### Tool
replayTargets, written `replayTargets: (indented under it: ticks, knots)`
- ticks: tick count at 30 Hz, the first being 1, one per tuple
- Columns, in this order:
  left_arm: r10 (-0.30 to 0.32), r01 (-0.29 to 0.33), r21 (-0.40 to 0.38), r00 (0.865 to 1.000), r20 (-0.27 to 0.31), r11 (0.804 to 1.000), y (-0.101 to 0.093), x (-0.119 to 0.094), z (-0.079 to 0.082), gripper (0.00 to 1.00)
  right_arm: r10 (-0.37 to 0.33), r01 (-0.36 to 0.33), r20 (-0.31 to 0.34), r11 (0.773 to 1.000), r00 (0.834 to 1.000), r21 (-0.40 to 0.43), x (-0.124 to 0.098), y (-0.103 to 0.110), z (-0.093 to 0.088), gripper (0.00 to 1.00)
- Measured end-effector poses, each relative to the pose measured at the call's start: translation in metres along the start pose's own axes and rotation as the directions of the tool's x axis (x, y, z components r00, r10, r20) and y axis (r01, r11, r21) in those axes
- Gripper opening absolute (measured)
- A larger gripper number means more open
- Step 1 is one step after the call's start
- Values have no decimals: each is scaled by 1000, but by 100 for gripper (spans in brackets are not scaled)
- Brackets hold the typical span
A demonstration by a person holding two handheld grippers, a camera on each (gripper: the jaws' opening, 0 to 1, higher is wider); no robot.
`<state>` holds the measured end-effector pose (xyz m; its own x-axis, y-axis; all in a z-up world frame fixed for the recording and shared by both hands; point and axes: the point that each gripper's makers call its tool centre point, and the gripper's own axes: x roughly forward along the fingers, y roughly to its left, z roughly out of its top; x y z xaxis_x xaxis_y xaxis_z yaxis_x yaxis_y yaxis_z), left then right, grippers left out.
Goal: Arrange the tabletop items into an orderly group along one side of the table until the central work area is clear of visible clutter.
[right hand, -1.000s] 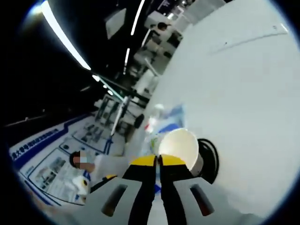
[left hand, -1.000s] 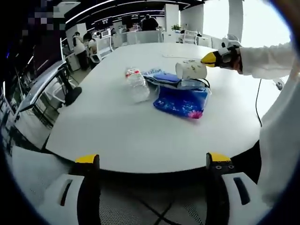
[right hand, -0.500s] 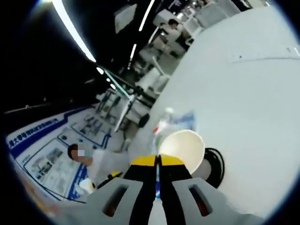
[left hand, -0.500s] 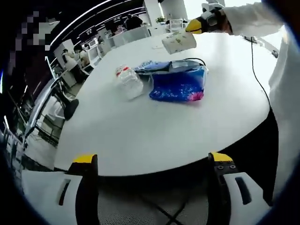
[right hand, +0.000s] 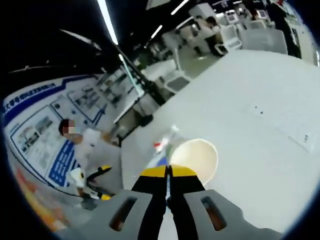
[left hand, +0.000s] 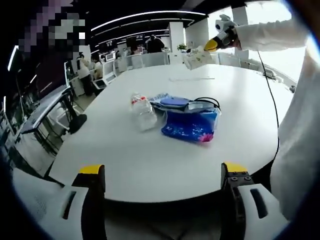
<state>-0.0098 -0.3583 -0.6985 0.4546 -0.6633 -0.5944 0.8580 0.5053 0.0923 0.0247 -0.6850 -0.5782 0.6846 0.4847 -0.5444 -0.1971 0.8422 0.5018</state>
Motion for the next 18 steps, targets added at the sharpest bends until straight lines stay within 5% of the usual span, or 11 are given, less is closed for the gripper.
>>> replayTargets:
  ticks: [3,7,9,11,14,15,18]
  knots:
    - [10,-10,-15,1000,17,1000,2,-1,5,98,-31,29,-16,994,999,-109,-11,-1,19,0]
    - [16,-16,2,999,-28,1000,1,0,-1,94,-22,21,-11,992,1000,-125,-25,0,49,0]
    - [7,-6,24,999,-40,1000,-3,1,-5,91,-54,43,-58,985,997,-165,-33,-8,63,0]
    - [3,-2,32,999,-37,999,-4,2,-4,92,-108,75,-119,965,987,-252,-40,-19,72,0]
    - [2,0,34,999,-42,999,-3,2,-5,93,-245,107,-266,890,932,-444,-57,-40,87,0]
    - [2,0,31,999,-50,1000,-2,2,-6,93,-250,100,-267,876,931,-473,-56,-40,95,0]
    - [10,-7,41,998,-64,999,-1,3,-9,92,-209,56,-303,895,930,-443,-49,-32,101,0]
